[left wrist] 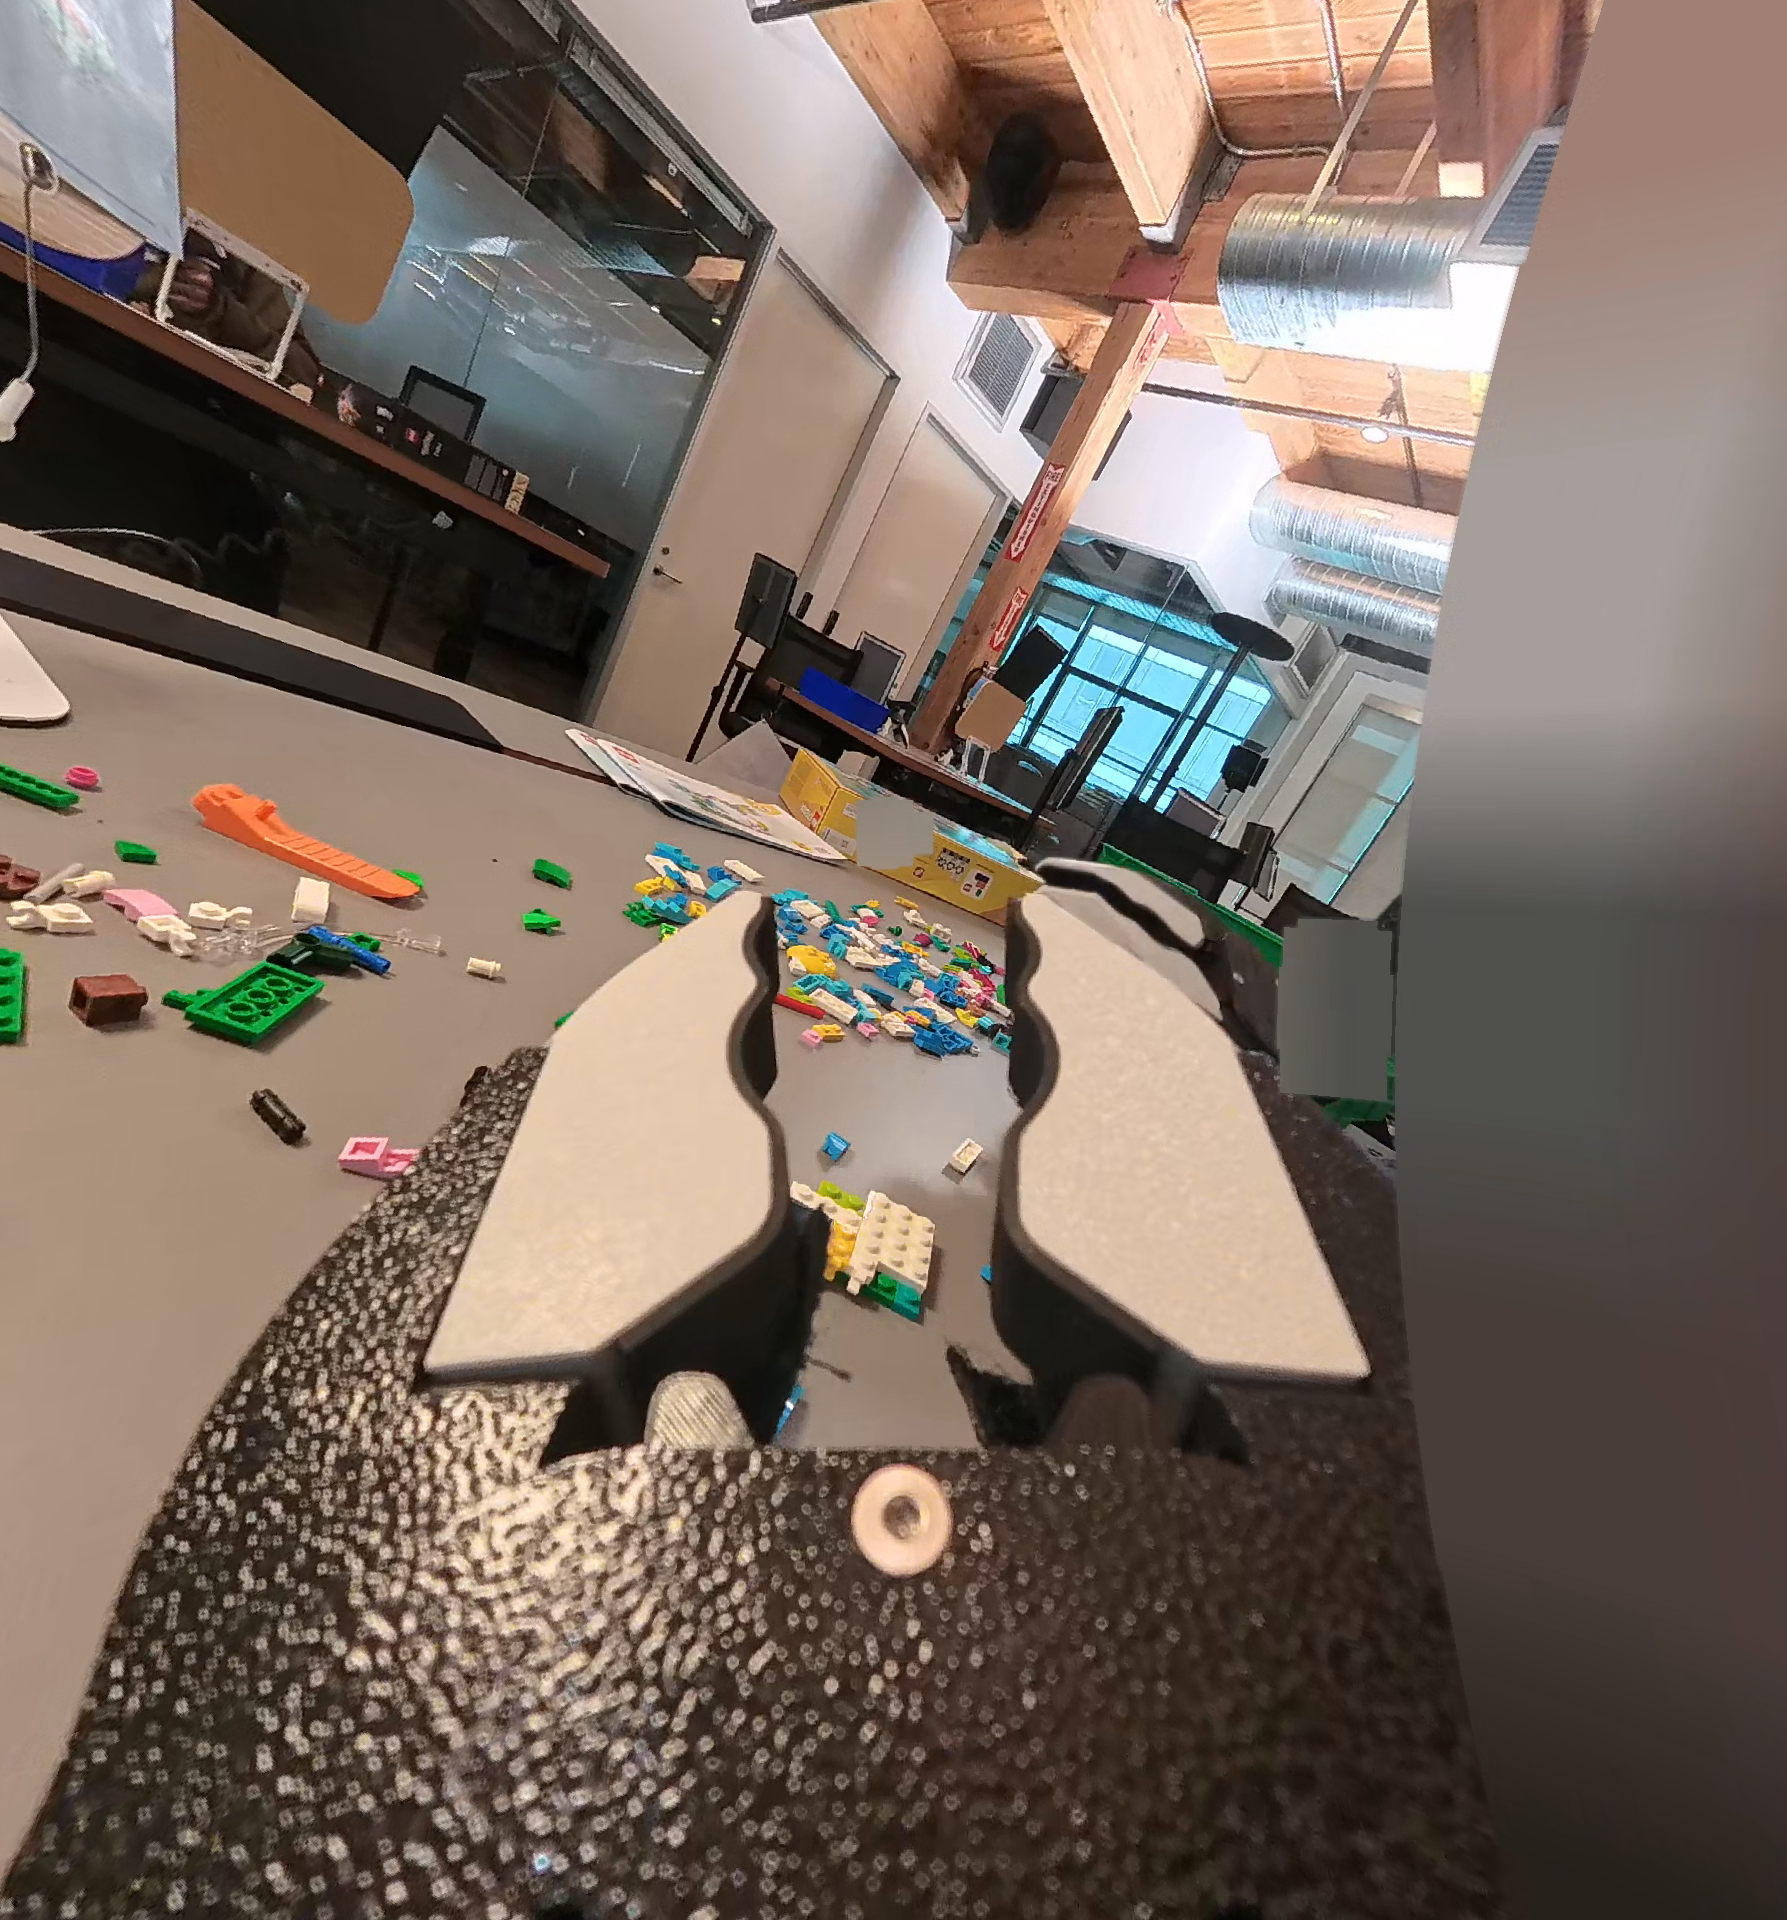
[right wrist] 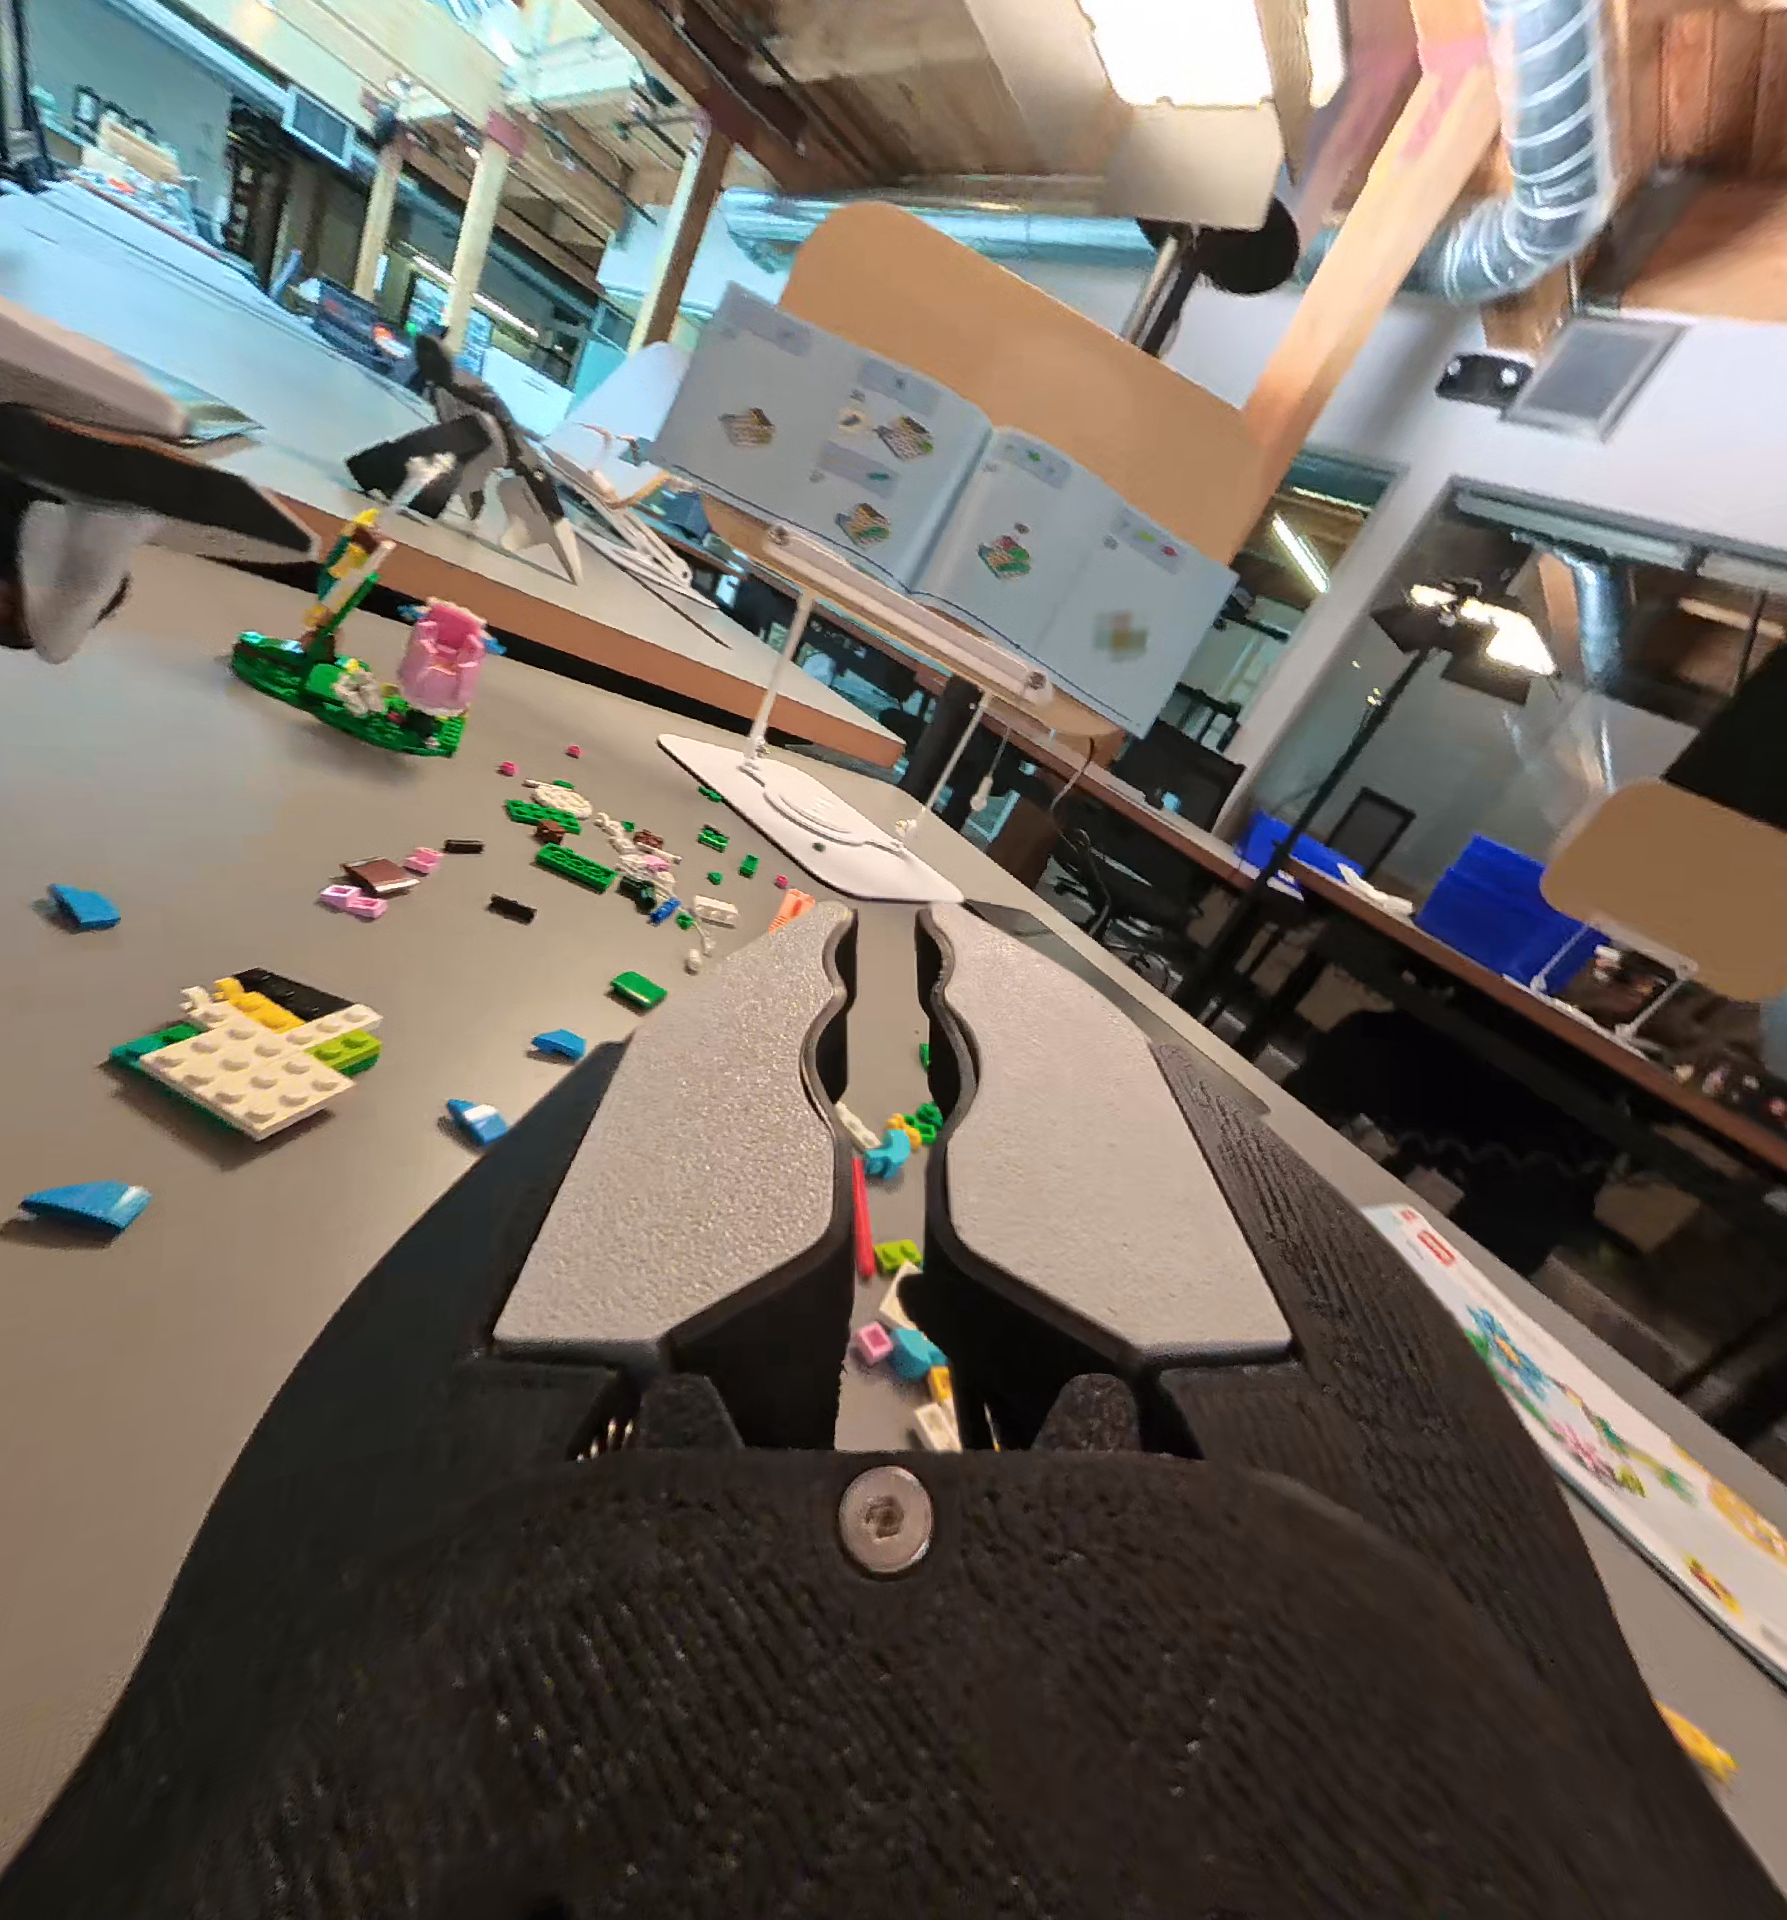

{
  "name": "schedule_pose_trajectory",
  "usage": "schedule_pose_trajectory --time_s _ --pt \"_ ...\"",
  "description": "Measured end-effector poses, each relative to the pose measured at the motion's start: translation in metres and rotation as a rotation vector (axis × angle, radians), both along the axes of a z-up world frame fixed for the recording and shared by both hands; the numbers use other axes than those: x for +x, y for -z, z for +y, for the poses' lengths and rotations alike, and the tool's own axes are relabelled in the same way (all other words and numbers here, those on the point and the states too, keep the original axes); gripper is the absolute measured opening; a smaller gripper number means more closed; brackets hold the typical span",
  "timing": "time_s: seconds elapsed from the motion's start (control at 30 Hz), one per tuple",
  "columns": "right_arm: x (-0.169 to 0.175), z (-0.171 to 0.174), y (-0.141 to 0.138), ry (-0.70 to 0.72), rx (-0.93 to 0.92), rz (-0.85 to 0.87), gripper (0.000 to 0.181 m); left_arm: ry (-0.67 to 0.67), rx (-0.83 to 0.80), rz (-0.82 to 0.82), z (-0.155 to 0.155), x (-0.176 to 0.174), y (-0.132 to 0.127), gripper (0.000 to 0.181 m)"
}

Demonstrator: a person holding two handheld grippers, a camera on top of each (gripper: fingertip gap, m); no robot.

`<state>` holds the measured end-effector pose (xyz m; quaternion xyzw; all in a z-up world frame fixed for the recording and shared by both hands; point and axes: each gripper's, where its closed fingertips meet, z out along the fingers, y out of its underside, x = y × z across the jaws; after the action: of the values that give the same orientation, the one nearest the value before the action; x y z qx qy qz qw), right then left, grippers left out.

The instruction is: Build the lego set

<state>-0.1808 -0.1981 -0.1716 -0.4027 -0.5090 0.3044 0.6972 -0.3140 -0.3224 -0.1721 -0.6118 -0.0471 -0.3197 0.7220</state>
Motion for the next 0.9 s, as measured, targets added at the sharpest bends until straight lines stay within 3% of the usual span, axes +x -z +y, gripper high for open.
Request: schedule_pose_trajectory --time_s 0.3,0.9 --pt "-0.005 -0.011 0.008 -0.040 0.064 -0.041 0.007 0.009 -0.012 -0.003 0.002 0.001 0.001 0.041" --pt "-0.007 -0.003 0.015 -0.053 -0.026 -0.058 0.006 0.023 -0.006 -0.009 0.001 0.001 0.001 0.040"
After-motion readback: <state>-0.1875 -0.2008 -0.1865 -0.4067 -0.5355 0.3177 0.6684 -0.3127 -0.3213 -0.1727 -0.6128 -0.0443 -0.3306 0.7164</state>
